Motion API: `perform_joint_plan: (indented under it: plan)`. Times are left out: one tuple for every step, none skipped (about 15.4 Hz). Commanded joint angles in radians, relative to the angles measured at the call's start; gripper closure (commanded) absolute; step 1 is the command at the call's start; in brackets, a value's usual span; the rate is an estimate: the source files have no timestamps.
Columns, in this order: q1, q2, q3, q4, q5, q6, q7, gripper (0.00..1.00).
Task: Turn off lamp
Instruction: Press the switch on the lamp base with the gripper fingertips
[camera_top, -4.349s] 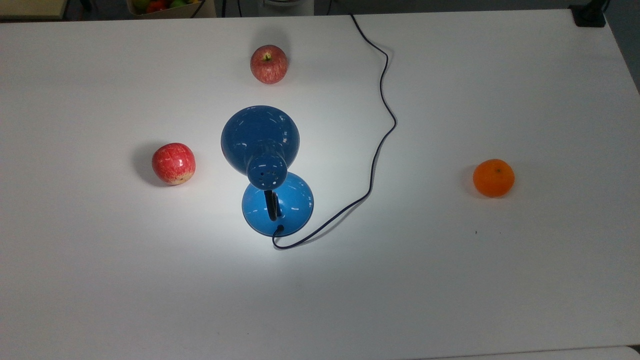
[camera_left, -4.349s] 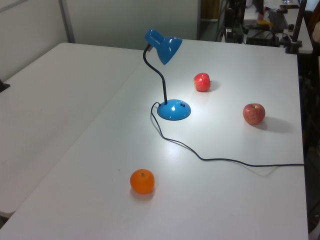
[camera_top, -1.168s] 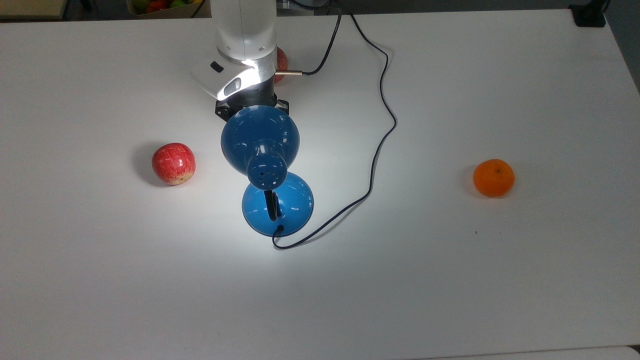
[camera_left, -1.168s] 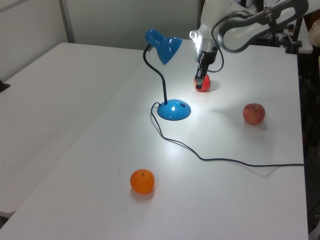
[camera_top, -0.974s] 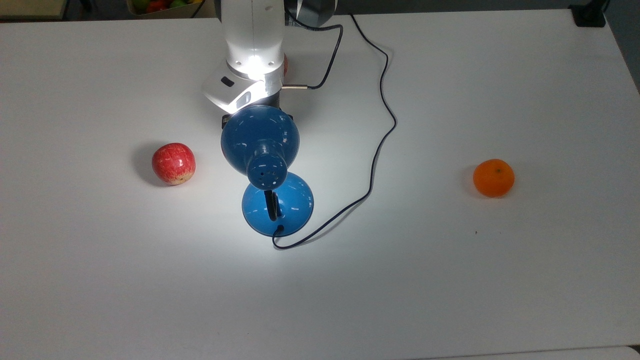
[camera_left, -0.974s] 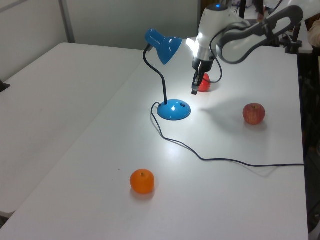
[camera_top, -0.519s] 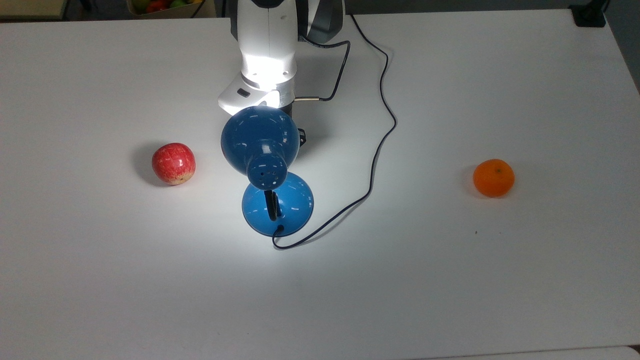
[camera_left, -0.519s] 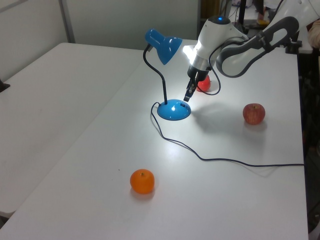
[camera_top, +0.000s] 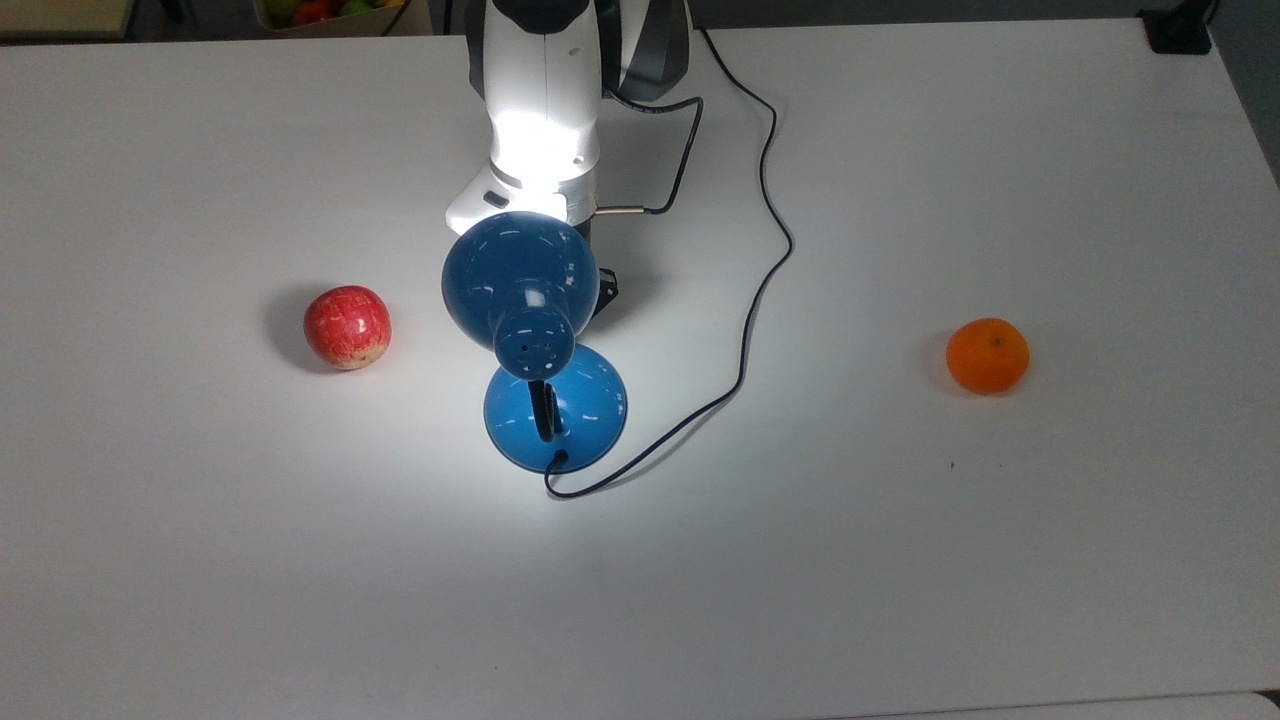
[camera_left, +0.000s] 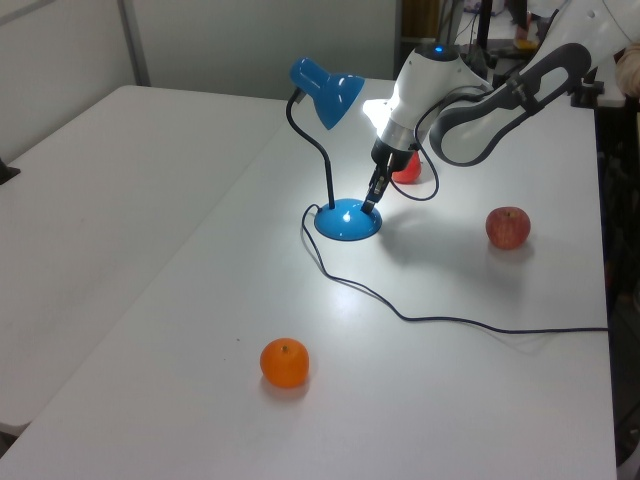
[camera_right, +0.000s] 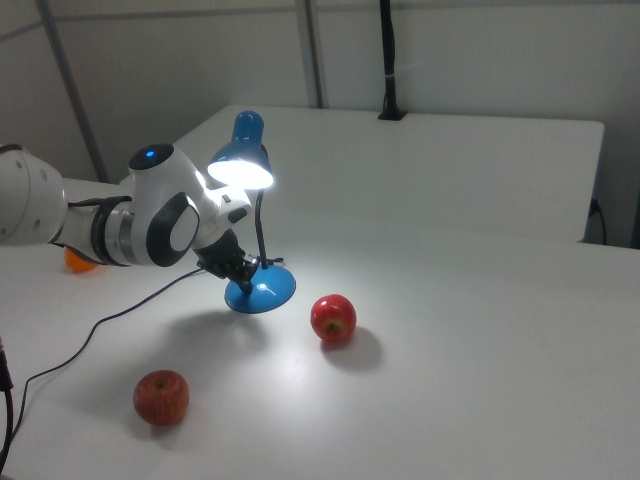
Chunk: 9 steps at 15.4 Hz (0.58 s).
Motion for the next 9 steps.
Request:
perform_joint_plan:
  plan:
    - [0.004, 0.0, -0.004, -0.012, -0.008, 0.019, 0.004, 1.0]
    - [0.006, 0.0, -0.004, -0.013, -0.008, 0.016, 0.004, 1.0]
    - [0.006, -0.001, -0.004, -0.017, -0.008, 0.013, 0.007, 1.0]
    - [0.006, -0.001, -0.004, -0.021, -0.008, 0.012, 0.019, 1.0]
    - [0.006, -0.001, -0.004, -0.023, -0.01, 0.012, 0.03, 1.0]
    - [0.006, -0.001, -0.004, -0.023, -0.01, 0.009, 0.038, 1.0]
    - [0.006, -0.003, -0.004, -0.024, -0.01, -0.002, 0.048, 1.0]
    - [0.006, -0.004, -0.004, -0.024, -0.01, -0.043, 0.059, 1.0]
    - [0.006, -0.007, -0.004, -0.021, -0.01, -0.083, 0.062, 1.0]
